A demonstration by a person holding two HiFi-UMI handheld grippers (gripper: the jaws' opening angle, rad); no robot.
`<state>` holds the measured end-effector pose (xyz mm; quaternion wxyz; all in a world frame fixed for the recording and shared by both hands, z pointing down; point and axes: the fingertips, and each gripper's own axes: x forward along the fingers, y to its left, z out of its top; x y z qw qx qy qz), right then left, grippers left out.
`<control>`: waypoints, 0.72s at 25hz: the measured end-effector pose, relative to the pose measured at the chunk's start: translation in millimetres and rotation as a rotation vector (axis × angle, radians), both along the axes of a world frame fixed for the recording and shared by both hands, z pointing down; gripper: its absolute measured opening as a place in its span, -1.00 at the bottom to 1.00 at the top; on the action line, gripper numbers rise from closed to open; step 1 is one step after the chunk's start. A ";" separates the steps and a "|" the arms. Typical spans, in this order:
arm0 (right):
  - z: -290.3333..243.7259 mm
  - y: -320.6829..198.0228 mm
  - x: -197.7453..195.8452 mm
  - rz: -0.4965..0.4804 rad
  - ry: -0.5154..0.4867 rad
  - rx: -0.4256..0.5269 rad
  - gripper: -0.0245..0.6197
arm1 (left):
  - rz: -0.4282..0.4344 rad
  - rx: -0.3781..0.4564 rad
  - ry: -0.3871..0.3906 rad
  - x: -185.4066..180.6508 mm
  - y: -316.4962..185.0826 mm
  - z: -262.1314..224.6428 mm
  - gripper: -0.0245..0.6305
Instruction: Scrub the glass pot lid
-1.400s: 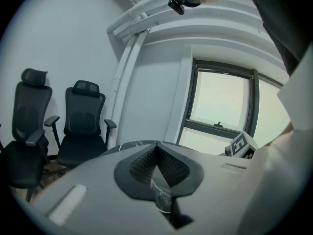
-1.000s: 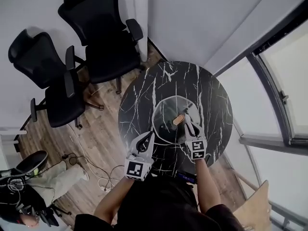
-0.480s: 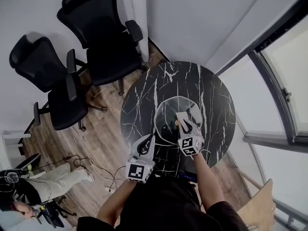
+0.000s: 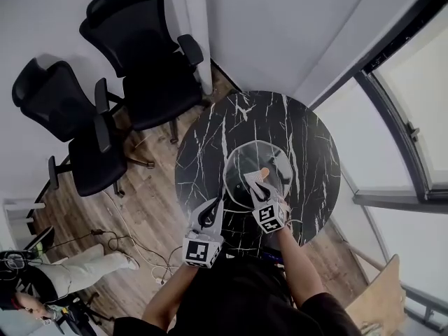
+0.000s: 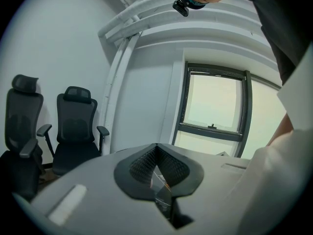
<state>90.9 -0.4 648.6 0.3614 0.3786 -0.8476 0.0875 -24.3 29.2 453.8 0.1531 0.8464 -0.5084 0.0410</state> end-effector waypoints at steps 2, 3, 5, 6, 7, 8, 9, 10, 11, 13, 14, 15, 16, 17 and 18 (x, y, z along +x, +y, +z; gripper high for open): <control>-8.6 5.3 -5.2 0.013 -0.079 -0.026 -0.70 | 0.004 -0.002 -0.003 -0.5 2.3 -0.4 -0.92; -14.2 7.3 -7.4 0.027 -0.137 -0.039 -0.70 | 0.006 -0.007 -0.003 -0.5 3.5 -0.6 -0.92; -28.4 10.3 -9.8 0.078 -0.298 -0.078 -0.70 | 0.015 -0.006 0.000 0.3 5.1 -1.7 -0.92; -37.2 11.6 -10.5 0.113 -0.396 -0.106 -0.70 | 0.023 0.001 0.002 1.1 5.8 -2.3 -0.92; -47.4 13.1 -10.9 0.145 -0.489 -0.132 -0.70 | 0.031 0.007 0.003 2.0 6.6 -2.9 -0.92; -59.0 14.4 -11.0 0.169 -0.563 -0.144 -0.70 | 0.037 0.013 0.004 3.0 7.1 -4.7 -0.92; -72.7 15.4 -10.5 0.183 -0.608 -0.136 -0.70 | 0.040 0.023 0.008 4.2 6.9 -8.5 -0.92; -88.7 15.3 -9.5 0.186 -0.624 -0.106 -0.70 | 0.043 0.036 0.012 5.5 6.0 -14.2 -0.92; -107.7 13.7 -7.9 0.185 -0.620 -0.056 -0.70 | 0.044 0.052 0.017 6.9 4.2 -21.6 -0.92; -151.8 6.7 -2.1 0.190 -0.596 0.072 -0.70 | 0.046 0.088 0.028 8.7 -1.0 -40.5 -0.92; -173.9 3.7 2.8 0.205 -0.582 0.136 -0.70 | 0.045 0.107 0.034 9.2 -3.0 -51.4 -0.92; -193.8 2.1 9.5 0.229 -0.564 0.191 -0.70 | 0.040 0.131 0.041 9.4 -4.3 -63.5 -0.92; -211.1 1.6 17.7 0.262 -0.540 0.236 -0.70 | 0.036 0.157 0.048 9.8 -5.1 -76.1 -0.92; -225.6 2.1 26.3 0.298 -0.513 0.269 -0.70 | 0.036 0.184 0.053 10.8 -5.2 -87.6 -0.92; -238.0 4.2 34.2 0.329 -0.490 0.293 -0.70 | 0.038 0.208 0.056 12.9 -4.6 -98.3 -0.92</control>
